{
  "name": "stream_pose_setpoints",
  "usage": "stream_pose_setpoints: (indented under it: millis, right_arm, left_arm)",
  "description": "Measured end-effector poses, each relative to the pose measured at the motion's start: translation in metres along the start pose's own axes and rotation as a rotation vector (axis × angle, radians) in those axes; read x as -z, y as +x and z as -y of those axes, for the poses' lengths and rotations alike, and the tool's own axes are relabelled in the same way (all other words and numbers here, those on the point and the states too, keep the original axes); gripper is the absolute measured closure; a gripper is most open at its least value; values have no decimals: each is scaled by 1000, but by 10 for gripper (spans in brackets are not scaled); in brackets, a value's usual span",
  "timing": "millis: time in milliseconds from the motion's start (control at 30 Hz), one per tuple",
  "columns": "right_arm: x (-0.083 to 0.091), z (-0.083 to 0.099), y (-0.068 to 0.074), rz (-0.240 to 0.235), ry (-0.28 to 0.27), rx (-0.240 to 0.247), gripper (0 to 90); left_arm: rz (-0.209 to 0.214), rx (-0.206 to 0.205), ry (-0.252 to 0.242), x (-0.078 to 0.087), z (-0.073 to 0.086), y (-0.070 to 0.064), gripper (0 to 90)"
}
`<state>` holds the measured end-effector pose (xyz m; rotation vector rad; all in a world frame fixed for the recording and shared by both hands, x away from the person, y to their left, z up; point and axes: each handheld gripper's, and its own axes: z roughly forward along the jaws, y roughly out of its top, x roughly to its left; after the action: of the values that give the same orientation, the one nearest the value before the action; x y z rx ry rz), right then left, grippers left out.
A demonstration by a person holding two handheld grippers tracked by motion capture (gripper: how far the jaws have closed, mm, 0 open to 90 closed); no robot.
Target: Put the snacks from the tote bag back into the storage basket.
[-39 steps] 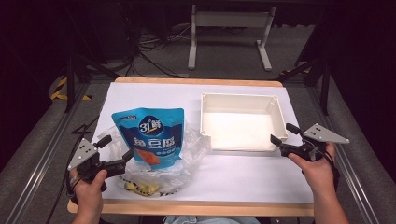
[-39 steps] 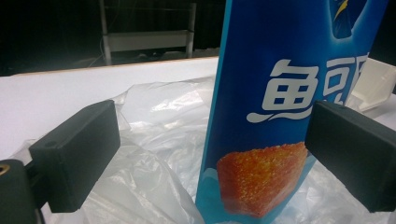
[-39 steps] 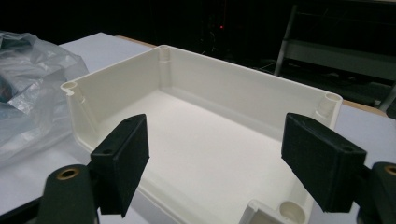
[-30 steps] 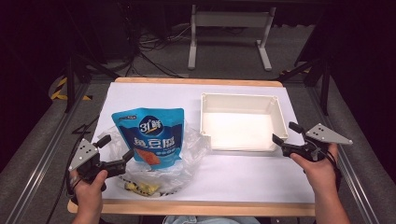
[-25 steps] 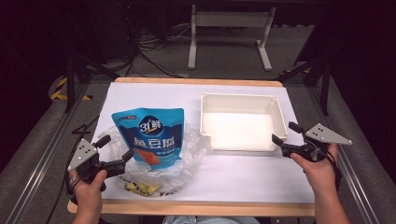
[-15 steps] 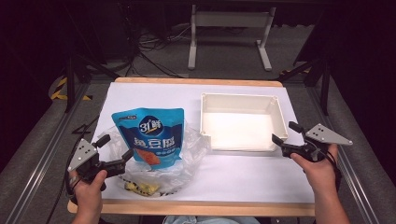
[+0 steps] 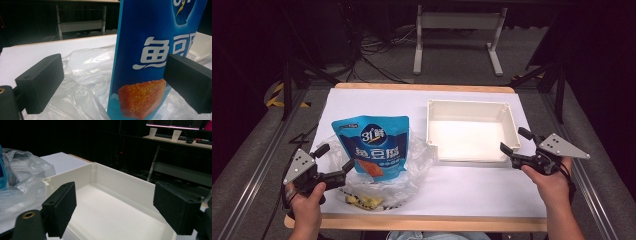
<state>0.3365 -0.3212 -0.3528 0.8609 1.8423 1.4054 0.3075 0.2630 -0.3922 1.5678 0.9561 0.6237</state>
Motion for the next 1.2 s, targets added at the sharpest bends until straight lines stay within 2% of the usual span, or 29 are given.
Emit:
stream_pose_setpoints:
  millis: [233, 367, 600, 733, 767, 967, 1200]
  right_arm:
    - [-5, -7, 8, -25, -1, 10, 198]
    - [-12, -13, 15, -65, -2, 13, 198]
    - [-25, -30, 31, -114, 7, 58, 198]
    - [-31, -38, 39, -144, -3, 54, 191]
    - [-34, -41, 43, -171, -8, 32, 191]
    - [-44, -55, 57, -201, -17, 68, 192]
    - [-56, -66, 69, -254, -34, 87, 199]
  left_arm:
    - [-3, 3, -1, 0, 0, 0, 39]
    - [-2, 3, 6, -1, 1, 1, 39]
    - [-1, -3, 10, -1, 1, 0, 38]
    - [1, -2, 8, -2, 1, 1, 38]
    - [2, 1, 10, -2, 1, 1, 38]
    - [5, 2, 10, -2, 2, 2, 38]
    - [20, 2, 15, -3, 2, 2, 38]
